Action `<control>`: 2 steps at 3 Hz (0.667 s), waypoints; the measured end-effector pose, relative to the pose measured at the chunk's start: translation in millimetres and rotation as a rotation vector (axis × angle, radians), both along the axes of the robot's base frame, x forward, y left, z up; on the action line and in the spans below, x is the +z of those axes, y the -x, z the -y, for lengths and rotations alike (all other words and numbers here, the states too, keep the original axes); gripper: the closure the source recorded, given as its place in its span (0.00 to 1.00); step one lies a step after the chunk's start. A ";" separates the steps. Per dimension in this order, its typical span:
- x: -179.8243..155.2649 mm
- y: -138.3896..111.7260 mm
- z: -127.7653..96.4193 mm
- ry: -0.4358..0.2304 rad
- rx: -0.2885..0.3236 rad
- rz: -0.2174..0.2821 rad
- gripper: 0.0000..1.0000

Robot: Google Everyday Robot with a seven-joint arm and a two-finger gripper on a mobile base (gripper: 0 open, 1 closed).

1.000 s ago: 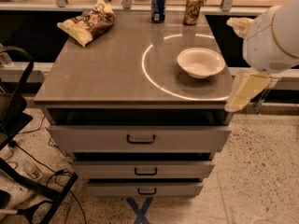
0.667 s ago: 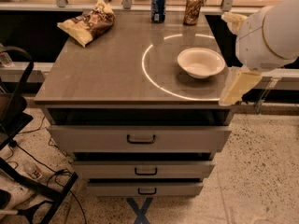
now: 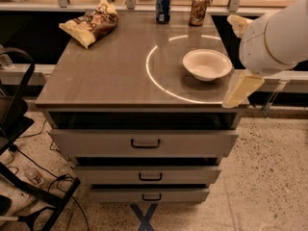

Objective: Move paper bowl near brown chip bag

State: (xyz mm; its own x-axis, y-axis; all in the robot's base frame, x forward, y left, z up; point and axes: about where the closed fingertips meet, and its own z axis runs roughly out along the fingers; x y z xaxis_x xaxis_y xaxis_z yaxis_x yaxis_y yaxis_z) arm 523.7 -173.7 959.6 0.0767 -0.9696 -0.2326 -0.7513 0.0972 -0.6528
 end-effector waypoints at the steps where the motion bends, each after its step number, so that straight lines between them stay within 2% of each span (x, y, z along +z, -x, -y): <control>1: -23.3 -45.9 13.4 0.004 0.005 0.084 0.00; 2: -30.3 -77.2 22.0 0.005 0.020 0.147 0.00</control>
Offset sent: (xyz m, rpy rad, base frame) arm 0.1176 -0.0351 -0.0415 -0.0046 -0.2241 0.0348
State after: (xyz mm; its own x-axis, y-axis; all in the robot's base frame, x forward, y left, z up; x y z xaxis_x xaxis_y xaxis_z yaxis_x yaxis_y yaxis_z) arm 600.9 -195.7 929.3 0.1285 -0.9687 -0.2122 -0.6490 0.0797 -0.7566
